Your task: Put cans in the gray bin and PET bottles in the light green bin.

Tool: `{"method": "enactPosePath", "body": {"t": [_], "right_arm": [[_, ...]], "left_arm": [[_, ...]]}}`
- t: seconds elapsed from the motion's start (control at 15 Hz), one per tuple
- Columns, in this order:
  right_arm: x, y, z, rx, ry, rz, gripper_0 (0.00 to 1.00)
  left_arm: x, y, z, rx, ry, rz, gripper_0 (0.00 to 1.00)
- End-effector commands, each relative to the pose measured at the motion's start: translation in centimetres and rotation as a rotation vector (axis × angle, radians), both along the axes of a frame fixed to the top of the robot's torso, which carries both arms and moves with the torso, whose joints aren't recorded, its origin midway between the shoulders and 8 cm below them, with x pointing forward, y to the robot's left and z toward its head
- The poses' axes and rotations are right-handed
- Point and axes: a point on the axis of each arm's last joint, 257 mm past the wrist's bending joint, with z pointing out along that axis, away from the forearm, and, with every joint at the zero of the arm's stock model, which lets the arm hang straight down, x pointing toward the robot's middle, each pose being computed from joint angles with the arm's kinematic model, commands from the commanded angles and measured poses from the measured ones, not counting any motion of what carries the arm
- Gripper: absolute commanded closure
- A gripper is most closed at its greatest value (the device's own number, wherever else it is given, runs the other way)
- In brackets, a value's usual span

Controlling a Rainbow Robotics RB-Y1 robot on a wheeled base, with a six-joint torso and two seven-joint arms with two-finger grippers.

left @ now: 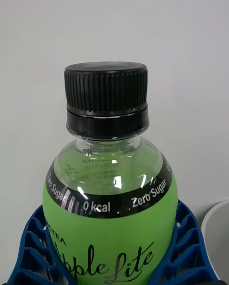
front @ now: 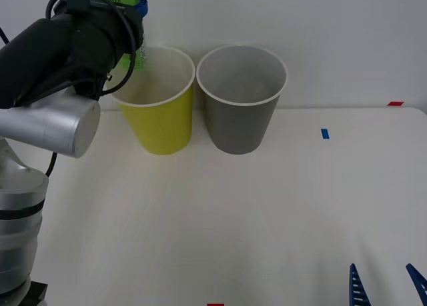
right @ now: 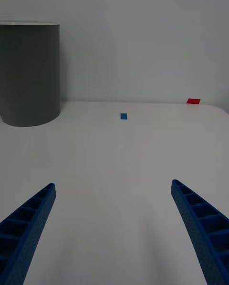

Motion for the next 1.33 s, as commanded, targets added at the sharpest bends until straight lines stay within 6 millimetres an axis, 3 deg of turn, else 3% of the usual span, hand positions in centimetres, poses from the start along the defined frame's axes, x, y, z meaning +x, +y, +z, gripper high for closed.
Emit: {"method": "enactPosePath", "body": {"t": [0.07, 0.6, 1.33], "right_arm": [[0.0, 0.0, 0.0, 0.0, 0.0, 0.0, 0.17], [0.0, 0.0, 0.0, 0.0, 0.0, 0.0, 0.17], [0.0, 0.0, 0.0, 0.0, 0.0, 0.0, 0.17]], "left_arm": [[1.0, -0.9, -0.9, -0.017, 0.01, -0.022, 1.0], [1.2, -1.0, -1.2, -0.025, 0.016, -0.024, 1.0], [3.6, -1.1, -1.6, -0.035, 0.016, -0.02, 1.0]]}}
